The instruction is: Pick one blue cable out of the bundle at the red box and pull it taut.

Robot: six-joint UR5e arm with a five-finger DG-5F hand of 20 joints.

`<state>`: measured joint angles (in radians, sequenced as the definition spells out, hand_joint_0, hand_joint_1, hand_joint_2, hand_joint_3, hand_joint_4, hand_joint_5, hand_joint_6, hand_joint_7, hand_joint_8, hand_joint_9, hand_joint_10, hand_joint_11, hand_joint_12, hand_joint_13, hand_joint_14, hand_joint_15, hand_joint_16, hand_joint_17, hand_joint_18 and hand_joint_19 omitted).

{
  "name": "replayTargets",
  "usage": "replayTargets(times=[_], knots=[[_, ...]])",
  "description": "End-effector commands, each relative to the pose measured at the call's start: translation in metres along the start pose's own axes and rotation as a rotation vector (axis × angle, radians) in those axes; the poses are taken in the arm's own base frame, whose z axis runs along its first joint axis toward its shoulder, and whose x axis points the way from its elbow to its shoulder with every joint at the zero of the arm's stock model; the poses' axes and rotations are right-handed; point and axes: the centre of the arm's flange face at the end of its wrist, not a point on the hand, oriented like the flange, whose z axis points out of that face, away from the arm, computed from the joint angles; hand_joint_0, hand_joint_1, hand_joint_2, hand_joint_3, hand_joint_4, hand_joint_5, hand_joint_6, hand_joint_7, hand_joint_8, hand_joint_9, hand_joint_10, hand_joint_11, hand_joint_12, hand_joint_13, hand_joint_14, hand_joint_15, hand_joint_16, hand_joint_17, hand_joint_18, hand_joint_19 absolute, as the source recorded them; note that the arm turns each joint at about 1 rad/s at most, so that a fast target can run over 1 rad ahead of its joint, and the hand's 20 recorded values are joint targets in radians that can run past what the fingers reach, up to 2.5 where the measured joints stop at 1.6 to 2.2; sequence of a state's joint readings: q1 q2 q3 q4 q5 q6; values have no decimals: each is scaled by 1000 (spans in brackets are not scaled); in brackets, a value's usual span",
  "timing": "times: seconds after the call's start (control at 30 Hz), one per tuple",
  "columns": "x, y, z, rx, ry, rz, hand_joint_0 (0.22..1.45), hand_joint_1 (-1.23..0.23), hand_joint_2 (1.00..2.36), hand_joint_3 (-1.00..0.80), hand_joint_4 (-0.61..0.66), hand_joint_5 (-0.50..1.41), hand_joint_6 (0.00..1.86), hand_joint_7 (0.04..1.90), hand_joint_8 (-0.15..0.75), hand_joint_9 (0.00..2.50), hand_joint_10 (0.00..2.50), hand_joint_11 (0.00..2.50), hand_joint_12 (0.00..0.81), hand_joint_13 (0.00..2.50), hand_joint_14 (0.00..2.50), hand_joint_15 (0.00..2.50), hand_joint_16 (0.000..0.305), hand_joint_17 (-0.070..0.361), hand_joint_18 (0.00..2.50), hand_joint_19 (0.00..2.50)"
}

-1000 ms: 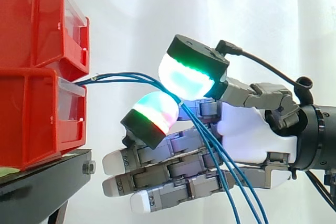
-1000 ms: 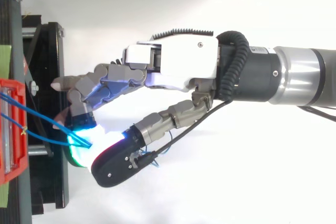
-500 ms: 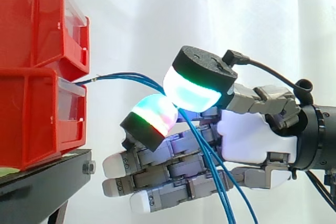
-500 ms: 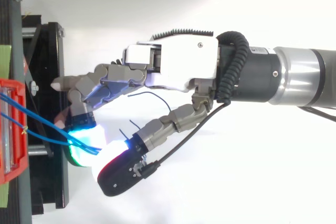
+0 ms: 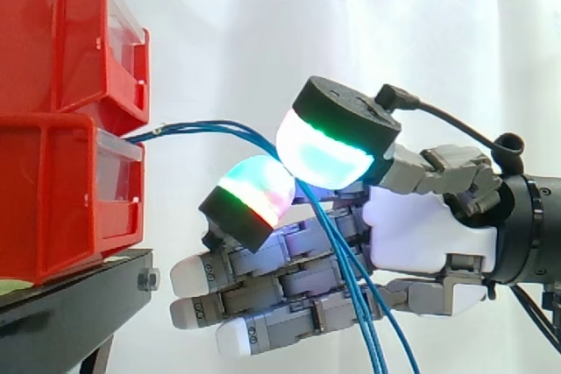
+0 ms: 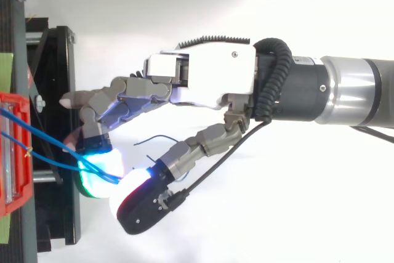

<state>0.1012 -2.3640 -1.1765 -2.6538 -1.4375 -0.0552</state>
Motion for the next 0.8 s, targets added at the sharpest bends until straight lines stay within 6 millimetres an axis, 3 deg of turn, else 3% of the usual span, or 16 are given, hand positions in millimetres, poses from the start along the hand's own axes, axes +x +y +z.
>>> replayTargets(times=[0.0,0.2,0.33,0.47,0.77], knots=[[0,0,0,0,0,0,592,-719,1005,-428,150,-135,826,1066,238,595,4,153,358,207,0,0,55,124,301,133],[0,0,0,0,0,0,566,-616,1006,-417,138,-125,814,1094,245,617,3,143,361,205,0,0,55,124,282,141],[0,0,0,0,0,0,613,-745,1016,-246,114,-129,829,1107,255,620,4,169,356,215,0,0,54,122,288,131],[0,0,0,0,1,0,626,-830,1018,-193,131,-140,849,1058,262,596,4,180,357,217,0,0,55,123,297,113],[0,0,0,0,0,0,739,-968,1010,-383,53,-162,866,965,236,523,3,168,357,179,0,0,55,124,282,63]])
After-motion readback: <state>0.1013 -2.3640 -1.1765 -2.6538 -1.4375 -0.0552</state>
